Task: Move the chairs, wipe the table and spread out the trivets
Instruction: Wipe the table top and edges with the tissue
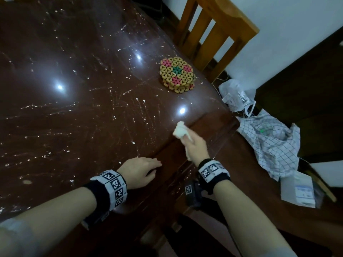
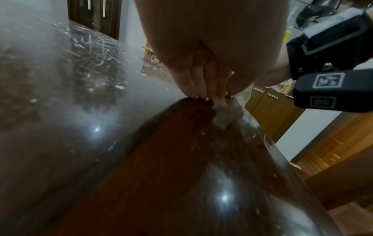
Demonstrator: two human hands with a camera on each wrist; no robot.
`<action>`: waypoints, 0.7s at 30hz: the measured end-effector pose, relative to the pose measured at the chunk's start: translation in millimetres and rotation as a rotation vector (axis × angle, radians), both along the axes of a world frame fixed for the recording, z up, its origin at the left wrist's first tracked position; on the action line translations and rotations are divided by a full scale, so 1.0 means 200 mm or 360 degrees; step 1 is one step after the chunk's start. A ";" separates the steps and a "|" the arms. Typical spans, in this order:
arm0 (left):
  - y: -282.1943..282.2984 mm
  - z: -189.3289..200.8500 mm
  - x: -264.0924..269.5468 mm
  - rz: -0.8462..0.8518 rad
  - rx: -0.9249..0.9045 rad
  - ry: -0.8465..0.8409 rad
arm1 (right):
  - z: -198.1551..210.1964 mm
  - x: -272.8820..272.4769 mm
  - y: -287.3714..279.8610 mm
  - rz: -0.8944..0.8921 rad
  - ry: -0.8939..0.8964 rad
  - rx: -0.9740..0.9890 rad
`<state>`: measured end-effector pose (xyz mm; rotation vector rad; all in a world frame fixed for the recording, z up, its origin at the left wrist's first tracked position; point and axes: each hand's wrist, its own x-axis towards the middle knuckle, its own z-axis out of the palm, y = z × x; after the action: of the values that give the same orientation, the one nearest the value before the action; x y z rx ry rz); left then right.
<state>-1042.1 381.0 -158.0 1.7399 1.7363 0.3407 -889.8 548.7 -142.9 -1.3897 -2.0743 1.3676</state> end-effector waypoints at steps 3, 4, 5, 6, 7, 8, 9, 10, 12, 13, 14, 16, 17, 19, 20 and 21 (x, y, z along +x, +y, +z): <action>0.05 0.00 0.00 0.0095 0.0122 -0.0002 | 0.10 0.07 0.25 -0.0496 0.0089 0.0104; 0.06 0.00 0.01 0.0123 0.0178 -0.0017 | 0.11 0.10 0.35 -0.0577 0.0029 0.0197; 0.07 -0.01 0.01 0.0143 0.0221 -0.0039 | 0.13 0.12 0.45 -0.0638 -0.0020 0.0272; 0.08 -0.02 0.02 0.0154 0.0240 -0.0064 | 0.12 0.15 0.56 -0.0669 -0.0092 0.0330; 0.09 -0.03 0.03 0.0158 0.0239 -0.0088 | 0.12 0.17 0.65 -0.0663 -0.0184 0.0389; 0.10 -0.04 0.03 0.0160 0.0228 -0.0105 | 0.09 0.18 0.75 -0.0618 -0.0302 0.0433; 0.10 -0.06 0.03 0.0169 0.0226 -0.0119 | 0.07 0.18 0.83 -0.0558 -0.0407 0.0469; 0.10 -0.07 0.03 0.0181 0.0228 -0.0130 | 0.02 0.19 0.92 -0.0504 -0.0497 0.0466; 0.11 -0.07 0.02 0.0203 0.0223 -0.0146 | -0.08 0.17 1.04 -0.0397 -0.0613 0.0357; 0.12 -0.07 0.02 0.0197 0.0206 -0.0155 | -0.13 0.15 1.08 -0.0322 -0.0663 0.0304; 0.12 -0.07 0.02 0.0187 0.0190 -0.0167 | -0.17 0.12 1.12 -0.0238 -0.0727 0.0293; 0.13 -0.07 0.00 0.0172 0.0149 -0.0177 | -0.23 0.04 1.15 -0.0097 -0.0887 0.0355; 0.13 -0.06 0.00 0.0170 0.0122 -0.0178 | -0.24 -0.01 1.14 -0.0030 -0.0965 0.0411; 0.14 -0.06 0.00 0.0170 0.0071 -0.0176 | -0.25 -0.09 1.10 0.0099 -0.1064 0.0486; 0.15 -0.05 -0.01 0.0168 0.0033 -0.0181 | -0.26 -0.12 1.08 0.0146 -0.1069 0.0507; 0.15 -0.04 -0.01 0.0165 0.0006 -0.0183 | -0.25 -0.15 1.05 0.0200 -0.1065 0.0539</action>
<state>-1043.6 411.0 -166.6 1.6040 1.7470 0.4807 -919.2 758.6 -193.6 -1.7353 -2.6758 0.5622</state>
